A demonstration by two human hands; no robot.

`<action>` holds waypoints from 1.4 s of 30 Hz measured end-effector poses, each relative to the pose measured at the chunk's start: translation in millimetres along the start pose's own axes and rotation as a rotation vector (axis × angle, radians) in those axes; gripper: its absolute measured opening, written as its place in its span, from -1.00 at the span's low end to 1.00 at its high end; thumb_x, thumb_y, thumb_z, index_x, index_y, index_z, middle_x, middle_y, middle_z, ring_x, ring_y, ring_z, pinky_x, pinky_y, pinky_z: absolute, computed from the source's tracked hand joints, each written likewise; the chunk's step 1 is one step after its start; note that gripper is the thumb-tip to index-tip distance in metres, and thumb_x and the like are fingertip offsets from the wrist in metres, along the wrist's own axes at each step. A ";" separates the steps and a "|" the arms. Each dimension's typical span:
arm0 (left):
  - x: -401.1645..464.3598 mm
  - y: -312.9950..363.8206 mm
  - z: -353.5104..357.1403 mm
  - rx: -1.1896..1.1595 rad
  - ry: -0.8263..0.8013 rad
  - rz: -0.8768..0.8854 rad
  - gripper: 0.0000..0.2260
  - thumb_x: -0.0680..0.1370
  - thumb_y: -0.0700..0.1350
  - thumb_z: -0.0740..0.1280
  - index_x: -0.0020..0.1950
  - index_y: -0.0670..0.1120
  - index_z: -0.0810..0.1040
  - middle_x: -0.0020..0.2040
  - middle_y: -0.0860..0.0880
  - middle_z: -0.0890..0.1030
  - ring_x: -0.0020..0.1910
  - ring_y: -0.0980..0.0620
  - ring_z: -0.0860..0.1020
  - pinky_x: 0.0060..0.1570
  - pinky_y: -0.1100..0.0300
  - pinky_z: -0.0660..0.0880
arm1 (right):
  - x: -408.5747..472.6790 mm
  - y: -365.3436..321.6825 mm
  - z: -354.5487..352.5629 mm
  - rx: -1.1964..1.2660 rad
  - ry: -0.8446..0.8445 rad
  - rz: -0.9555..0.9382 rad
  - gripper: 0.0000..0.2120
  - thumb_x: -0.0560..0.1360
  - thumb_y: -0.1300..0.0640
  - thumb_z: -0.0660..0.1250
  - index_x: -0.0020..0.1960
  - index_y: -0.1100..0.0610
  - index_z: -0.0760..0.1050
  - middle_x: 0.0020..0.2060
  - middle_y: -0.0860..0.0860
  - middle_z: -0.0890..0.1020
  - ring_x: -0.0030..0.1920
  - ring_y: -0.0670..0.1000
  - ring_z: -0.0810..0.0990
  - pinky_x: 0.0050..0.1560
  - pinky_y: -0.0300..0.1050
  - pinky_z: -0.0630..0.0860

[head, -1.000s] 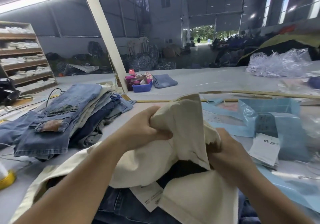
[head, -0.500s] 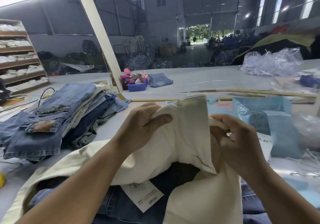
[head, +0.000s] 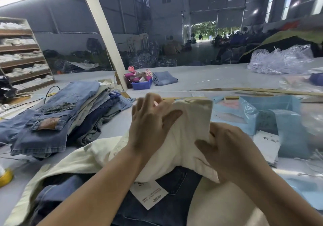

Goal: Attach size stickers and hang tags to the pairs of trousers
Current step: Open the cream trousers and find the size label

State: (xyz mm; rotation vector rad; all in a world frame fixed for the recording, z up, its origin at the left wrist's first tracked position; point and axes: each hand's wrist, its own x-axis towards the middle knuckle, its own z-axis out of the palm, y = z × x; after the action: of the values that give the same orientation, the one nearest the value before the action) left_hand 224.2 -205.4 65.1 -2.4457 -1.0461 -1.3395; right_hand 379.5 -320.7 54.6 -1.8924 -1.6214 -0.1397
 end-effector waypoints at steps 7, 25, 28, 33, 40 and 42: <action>-56.8 19.7 -10.9 -0.019 -0.104 0.116 -0.40 0.40 0.28 0.37 0.31 -0.02 0.38 0.25 -0.01 0.47 0.23 -0.05 0.41 0.23 0.04 0.37 | 25.1 1.1 -25.4 0.912 -0.246 0.301 -0.81 0.50 0.15 0.34 -0.25 0.13 0.64 -0.30 0.13 0.68 -0.28 0.15 0.63 -0.28 -0.02 0.48; -52.6 -0.8 -37.3 -0.940 -0.080 -0.379 -0.73 0.39 0.02 0.38 0.08 0.20 0.65 0.04 0.11 0.68 0.08 0.11 0.61 0.10 0.06 0.52 | 24.3 -7.3 -10.5 0.957 -0.554 0.003 -0.64 0.32 -0.11 0.43 0.09 -0.35 0.51 -0.04 -0.32 0.65 -0.01 -0.27 0.62 -0.14 -0.37 0.54; -44.4 -2.6 -47.0 -0.981 0.033 -0.461 -0.76 0.33 -0.15 0.32 -0.12 0.13 0.66 -0.20 0.11 0.66 -0.17 0.17 0.59 -0.19 0.31 0.50 | 21.9 2.7 -2.7 0.934 -0.669 0.148 -0.64 0.25 -0.29 0.40 0.05 -0.39 0.54 0.02 -0.27 0.66 -0.02 -0.25 0.64 -0.11 -0.31 0.56; -19.1 -2.1 -61.4 -1.142 0.301 -0.683 -0.75 0.50 -0.17 0.36 -0.25 0.16 0.68 -0.28 0.07 0.68 -0.31 0.13 0.65 -0.40 0.30 0.52 | 16.1 28.7 31.3 0.368 -0.558 0.200 -0.51 0.23 -0.08 0.47 0.08 -0.29 0.33 -0.05 -0.25 0.50 -0.09 -0.21 0.52 -0.23 -0.31 0.42; 6.2 -4.6 -66.2 -1.049 0.383 -0.591 -0.86 0.47 -0.03 0.35 -0.20 0.16 0.68 -0.25 0.10 0.68 -0.25 0.17 0.65 -0.33 0.31 0.53 | 15.2 31.3 45.3 0.709 -0.299 0.299 -0.72 0.18 0.18 0.23 -0.18 -0.03 0.60 -0.32 -0.03 0.62 -0.29 -0.02 0.58 -0.28 -0.09 0.49; 6.8 0.0 -59.3 -1.079 0.367 -0.629 -0.90 0.48 -0.02 0.36 -0.20 0.09 0.66 -0.26 0.08 0.68 -0.27 0.15 0.65 -0.34 0.30 0.53 | 13.5 27.2 51.9 0.404 -0.330 0.238 -0.66 0.34 0.12 0.31 0.10 -0.12 0.51 -0.02 -0.05 0.60 -0.03 0.00 0.57 -0.03 -0.03 0.51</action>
State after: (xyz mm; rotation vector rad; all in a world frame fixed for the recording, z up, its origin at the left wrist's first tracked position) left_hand 186.5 -228.5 105.1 -2.2609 -1.2288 -3.0669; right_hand 391.4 -283.2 9.1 -1.8295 -1.4700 0.5846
